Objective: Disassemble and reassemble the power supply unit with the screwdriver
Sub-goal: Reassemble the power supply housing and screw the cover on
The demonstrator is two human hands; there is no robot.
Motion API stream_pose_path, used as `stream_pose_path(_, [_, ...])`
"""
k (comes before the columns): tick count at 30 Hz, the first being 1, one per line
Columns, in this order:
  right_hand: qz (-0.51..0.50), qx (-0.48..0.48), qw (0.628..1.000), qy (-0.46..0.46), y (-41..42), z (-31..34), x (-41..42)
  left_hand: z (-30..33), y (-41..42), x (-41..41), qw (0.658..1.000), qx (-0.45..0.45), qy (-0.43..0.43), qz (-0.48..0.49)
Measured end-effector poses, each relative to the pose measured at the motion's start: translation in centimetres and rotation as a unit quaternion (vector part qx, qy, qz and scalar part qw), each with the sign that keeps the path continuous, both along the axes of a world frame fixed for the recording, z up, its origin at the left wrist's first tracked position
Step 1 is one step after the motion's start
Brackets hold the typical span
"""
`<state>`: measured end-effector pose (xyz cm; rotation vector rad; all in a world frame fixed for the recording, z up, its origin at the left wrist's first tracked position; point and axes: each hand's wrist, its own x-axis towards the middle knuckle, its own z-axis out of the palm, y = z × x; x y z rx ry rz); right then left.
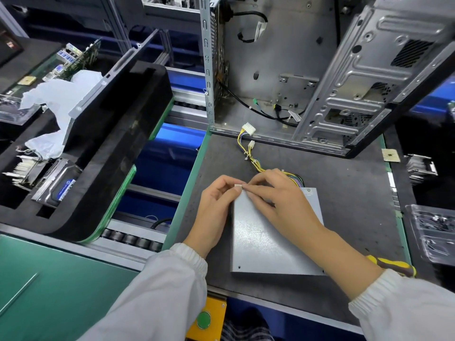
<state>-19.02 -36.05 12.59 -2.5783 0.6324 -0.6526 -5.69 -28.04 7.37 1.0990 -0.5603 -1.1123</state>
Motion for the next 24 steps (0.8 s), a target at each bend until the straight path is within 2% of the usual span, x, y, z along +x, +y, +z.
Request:
stream_pose_path(9, [-0.027,-0.008,1.0,-0.009,-0.7,0.4,1.1,0.0,-0.2,-0.2,1.0,0.017,0.0,0.016])
stream_pose_path(11, [-0.016,0.009,1.0,-0.013,-1.1,0.5,1.1,0.0,-0.2,-0.2,1.0,0.02,0.0,0.018])
stream_pose_path(15, [0.025,-0.019,0.999,0.032,-1.8,0.6,1.2,0.1,-0.3,-0.2,1.0,0.02,0.009,0.016])
stream_pose_path(18, [0.045,0.007,0.998,0.043,-2.6,0.7,1.6,0.1,-0.2,-0.2,0.999,0.013,0.027,0.019])
stream_pose_path(24, [0.038,0.034,0.999,-0.003,-2.7,0.3,1.3,0.1,-0.2,-0.5,0.998,0.018,0.044,0.027])
